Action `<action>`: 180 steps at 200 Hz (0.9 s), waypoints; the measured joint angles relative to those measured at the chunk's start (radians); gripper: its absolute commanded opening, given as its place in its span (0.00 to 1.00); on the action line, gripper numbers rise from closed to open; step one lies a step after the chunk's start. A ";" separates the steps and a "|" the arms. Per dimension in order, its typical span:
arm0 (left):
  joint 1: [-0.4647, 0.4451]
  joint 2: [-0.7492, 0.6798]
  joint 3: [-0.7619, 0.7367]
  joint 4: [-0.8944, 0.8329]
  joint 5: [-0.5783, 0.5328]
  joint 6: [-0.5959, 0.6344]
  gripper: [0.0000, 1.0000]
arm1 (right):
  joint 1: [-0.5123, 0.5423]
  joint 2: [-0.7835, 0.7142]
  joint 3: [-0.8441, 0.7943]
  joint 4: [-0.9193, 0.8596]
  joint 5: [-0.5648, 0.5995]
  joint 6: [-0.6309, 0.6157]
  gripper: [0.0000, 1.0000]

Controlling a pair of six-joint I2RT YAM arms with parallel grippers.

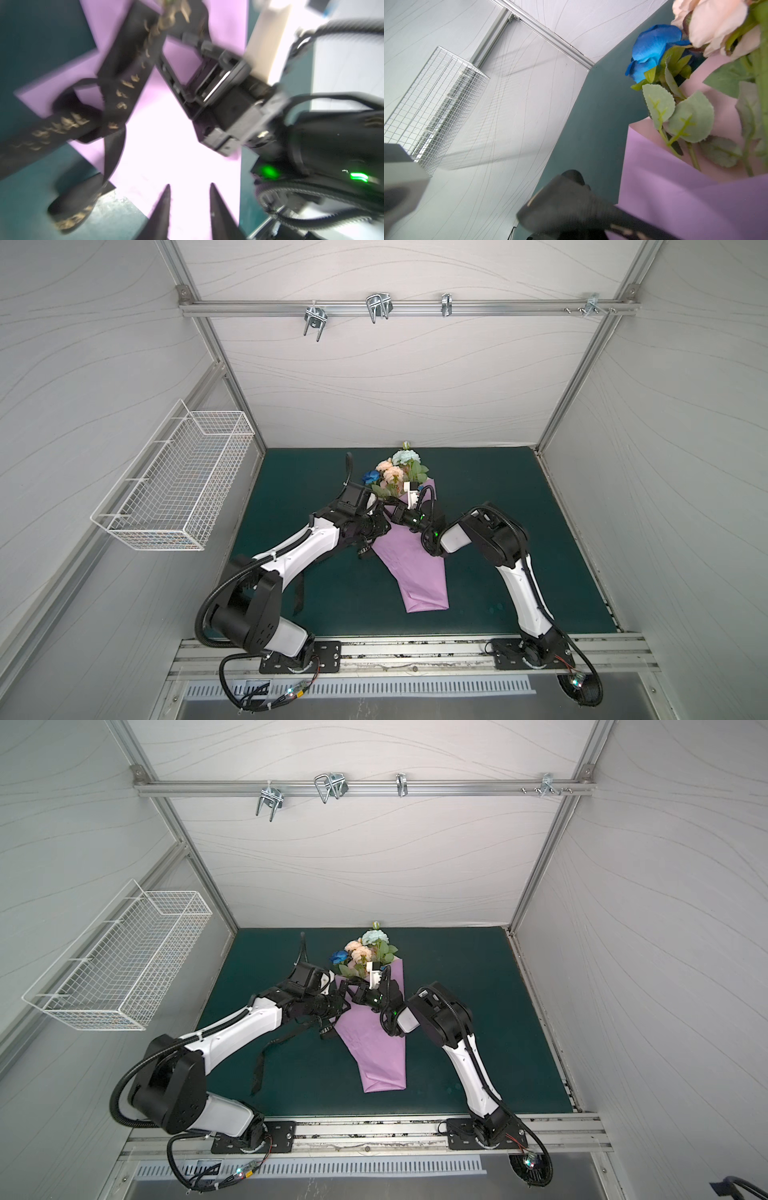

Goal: Tie the bouquet of fake flowers

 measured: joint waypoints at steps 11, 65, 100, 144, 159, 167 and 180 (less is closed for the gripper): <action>0.008 -0.043 0.004 -0.010 -0.066 -0.009 0.58 | -0.003 0.001 0.000 0.003 0.001 -0.003 0.00; 0.072 0.098 0.176 -0.027 -0.290 0.209 0.59 | -0.014 -0.022 -0.066 -0.040 0.028 -0.026 0.00; 0.077 0.224 0.190 0.034 -0.224 0.384 0.61 | -0.014 -0.049 -0.077 -0.080 0.039 -0.047 0.00; 0.080 0.317 0.251 0.016 -0.135 0.575 0.55 | -0.014 -0.050 -0.078 -0.097 0.052 -0.047 0.00; 0.082 0.332 0.272 0.005 -0.128 0.627 0.55 | -0.014 -0.050 -0.077 -0.101 0.053 -0.046 0.00; 0.082 0.338 0.283 -0.003 -0.121 0.650 0.55 | -0.014 -0.050 -0.077 -0.105 0.054 -0.047 0.00; 0.082 0.348 0.296 -0.016 -0.103 0.681 0.54 | -0.014 -0.050 -0.076 -0.110 0.055 -0.047 0.00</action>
